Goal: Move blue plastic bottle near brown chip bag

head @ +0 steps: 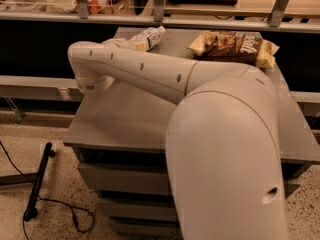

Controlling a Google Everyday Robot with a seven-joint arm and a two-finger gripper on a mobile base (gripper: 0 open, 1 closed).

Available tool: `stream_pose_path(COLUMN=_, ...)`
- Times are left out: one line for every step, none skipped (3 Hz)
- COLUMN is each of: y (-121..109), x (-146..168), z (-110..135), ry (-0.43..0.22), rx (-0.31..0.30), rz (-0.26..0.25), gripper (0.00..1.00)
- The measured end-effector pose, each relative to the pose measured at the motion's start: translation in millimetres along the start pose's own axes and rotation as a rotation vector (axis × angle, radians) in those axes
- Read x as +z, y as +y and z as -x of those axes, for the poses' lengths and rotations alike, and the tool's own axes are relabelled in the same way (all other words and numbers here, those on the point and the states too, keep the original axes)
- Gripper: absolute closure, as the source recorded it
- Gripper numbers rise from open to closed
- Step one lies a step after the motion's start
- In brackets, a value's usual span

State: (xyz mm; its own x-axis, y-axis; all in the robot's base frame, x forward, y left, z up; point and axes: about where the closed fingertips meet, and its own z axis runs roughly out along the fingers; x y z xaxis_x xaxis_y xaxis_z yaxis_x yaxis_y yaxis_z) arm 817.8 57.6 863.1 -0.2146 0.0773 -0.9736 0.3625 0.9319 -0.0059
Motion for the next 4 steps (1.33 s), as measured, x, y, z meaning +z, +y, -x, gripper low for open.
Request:
stream_pose_path(y=-2, x=-4, z=4, ry=-0.021, rx=-0.034, rz=0.006, gripper=1.00)
stream_pose_path(y=-17, x=-14, z=15, ry=-0.074, rx=-0.070, rz=-0.043, gripper=1.00)
stream_pose_path(y=-46, x=-29, z=27, ry=-0.122, rx=-0.092, rz=-0.138, gripper=1.00)
stream_pose_path(y=-80, x=-41, z=30, ry=-0.131, rx=-0.077, rz=-0.237, gripper=1.00)
